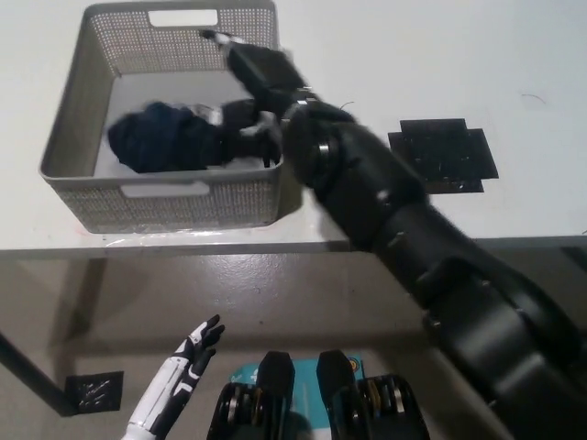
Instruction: Use the right hand to pick up a umbrella on the right side and place it into a container on the lft side
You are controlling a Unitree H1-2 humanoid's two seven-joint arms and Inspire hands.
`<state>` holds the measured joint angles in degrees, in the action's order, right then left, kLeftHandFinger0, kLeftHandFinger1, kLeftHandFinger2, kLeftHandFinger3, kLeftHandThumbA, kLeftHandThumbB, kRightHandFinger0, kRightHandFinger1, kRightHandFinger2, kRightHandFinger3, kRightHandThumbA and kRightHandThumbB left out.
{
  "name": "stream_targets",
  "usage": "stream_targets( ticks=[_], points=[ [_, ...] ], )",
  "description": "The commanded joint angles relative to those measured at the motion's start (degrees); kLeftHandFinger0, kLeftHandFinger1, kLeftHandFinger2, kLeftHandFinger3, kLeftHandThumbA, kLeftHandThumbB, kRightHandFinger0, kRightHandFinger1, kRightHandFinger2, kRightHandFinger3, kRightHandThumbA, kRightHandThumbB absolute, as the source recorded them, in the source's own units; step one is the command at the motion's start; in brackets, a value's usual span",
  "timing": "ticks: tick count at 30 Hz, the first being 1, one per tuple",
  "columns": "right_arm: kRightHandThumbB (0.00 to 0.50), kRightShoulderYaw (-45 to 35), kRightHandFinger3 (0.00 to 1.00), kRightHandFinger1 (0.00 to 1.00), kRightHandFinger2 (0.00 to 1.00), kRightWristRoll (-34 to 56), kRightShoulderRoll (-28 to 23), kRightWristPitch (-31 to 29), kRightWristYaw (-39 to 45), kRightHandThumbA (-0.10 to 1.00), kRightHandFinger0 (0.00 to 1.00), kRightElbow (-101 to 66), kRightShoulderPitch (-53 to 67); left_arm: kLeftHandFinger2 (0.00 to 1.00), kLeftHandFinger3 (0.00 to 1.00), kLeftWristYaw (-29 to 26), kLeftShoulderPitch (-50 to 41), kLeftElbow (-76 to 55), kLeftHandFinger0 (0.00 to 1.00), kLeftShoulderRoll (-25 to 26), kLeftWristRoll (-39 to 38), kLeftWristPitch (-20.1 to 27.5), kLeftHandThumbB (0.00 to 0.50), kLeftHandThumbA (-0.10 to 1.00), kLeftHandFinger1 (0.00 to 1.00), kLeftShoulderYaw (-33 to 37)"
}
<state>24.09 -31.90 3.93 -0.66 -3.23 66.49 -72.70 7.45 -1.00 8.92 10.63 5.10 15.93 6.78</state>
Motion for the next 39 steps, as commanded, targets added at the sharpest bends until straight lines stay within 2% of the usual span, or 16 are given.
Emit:
stream_targets(
  ticks=[1,3,5,8,10,15,18,20,21,23,25,28,32,34,36,39],
  points=[
    [0.456,-0.2,1.0,1.0,1.0,0.8,-2.7,0.3,3.0,0.87,1.0,-2.0,-1.8,1.0,1.0,1.2,1.2,-1.3,1.0,0.3,0.5,-0.9,0.304,1.0,1.0,0.7],
    [0.475,-0.2,1.0,1.0,1.0,0.9,-3.2,-0.1,3.0,0.91,1.0,-1.9,-1.6,1.0,1.0,1.2,1.1,-1.4,1.0,0.3,0.7,-1.1,0.302,1.0,1.0,0.8],
    [0.493,-0.1,1.0,1.0,1.0,0.9,-4.0,0.0,3.1,1.0,1.0,-3.3,-0.9,1.0,1.0,1.1,1.0,-1.3,1.0,0.2,0.8,-1.2,0.31,1.0,1.0,0.9],
    [0.497,-1.0,1.0,1.0,1.0,1.5,-5.1,-0.1,3.0,1.0,1.0,-6.7,0.1,1.0,1.0,1.0,1.1,-0.5,1.0,0.2,0.5,-0.4,0.316,1.0,1.0,1.0],
    [0.435,-4.9,1.0,1.0,1.0,5.7,-6.8,-1.5,4.4,1.0,1.0,-14.8,2.9,1.0,1.0,0.9,1.0,-0.7,1.0,0.2,0.5,-0.4,0.306,1.0,1.0,1.0],
    [0.399,-12.3,1.0,1.0,1.0,12.5,-10.1,-2.2,6.4,1.0,1.0,-33.9,9.9,1.0,1.0,0.7,1.1,-0.4,1.0,0.6,0.4,0.8,0.291,1.0,1.0,0.7],
    [0.404,-16.2,1.0,1.0,1.0,17.0,-11.1,1.0,8.7,1.0,1.0,-46.3,15.2,1.0,1.0,1.2,1.3,1.0,1.0,0.9,-0.8,2.1,0.298,1.0,1.0,0.4],
    [0.449,-17.9,1.0,1.0,1.0,19.4,-12.3,1.7,9.7,1.0,1.0,-54.9,19.8,1.0,1.0,0.9,0.9,0.6,1.0,1.0,-0.7,1.9,0.311,1.0,1.0,0.3],
    [0.407,-18.9,1.0,1.0,1.0,20.4,-12.9,1.5,9.5,1.0,1.0,-59.3,22.4,1.0,1.0,0.9,0.8,0.7,1.0,1.0,-0.8,1.7,0.322,1.0,1.0,0.2],
    [0.412,-21.0,1.0,1.0,1.0,23.4,-13.6,3.0,9.7,1.0,1.0,-68.8,28.6,1.0,1.0,0.7,0.6,0.6,1.0,1.1,-0.9,1.1,0.34,1.0,1.0,-0.1],
    [0.397,-22.3,1.0,1.0,1.0,26.7,-13.5,3.5,10.0,1.0,1.0,-73.7,32.2,1.0,1.0,0.4,0.5,0.8,1.0,1.1,-0.5,1.4,0.334,1.0,1.0,-0.2],
    [0.383,-24.4,1.0,1.0,1.0,33.8,-12.9,4.7,10.2,1.0,1.0,-82.9,42.5,1.0,1.0,-0.1,0.3,0.6,1.0,1.2,0.3,1.1,0.294,1.0,1.0,-0.2],
    [0.334,-23.9,1.0,1.0,1.0,37.1,-11.8,2.2,9.6,1.0,1.0,-85.9,51.3,1.0,1.0,-0.2,0.1,1.5,1.0,1.2,0.1,2.0,0.278,1.0,1.0,-0.5],
    [0.271,-23.3,1.0,1.0,1.0,37.9,-11.7,-1.2,9.7,1.0,1.0,-86.1,56.5,1.0,1.0,-0.5,0.1,2.3,1.0,1.1,0.0,2.9,0.266,1.0,1.0,-0.6],
    [0.291,-23.2,1.0,1.0,1.0,39.5,-11.2,-2.3,10.2,1.0,1.0,-85.7,59.7,1.0,1.0,-0.7,-0.1,2.5,1.0,1.0,0.0,3.1,0.252,1.0,1.0,-0.6],
    [0.27,-22.4,1.0,1.0,1.0,40.8,-11.1,-5.1,11.6,1.0,1.0,-84.2,64.9,1.0,1.0,-1.0,0.0,3.0,1.0,0.8,0.3,3.5,0.243,1.0,1.0,-0.7]
  ],
)
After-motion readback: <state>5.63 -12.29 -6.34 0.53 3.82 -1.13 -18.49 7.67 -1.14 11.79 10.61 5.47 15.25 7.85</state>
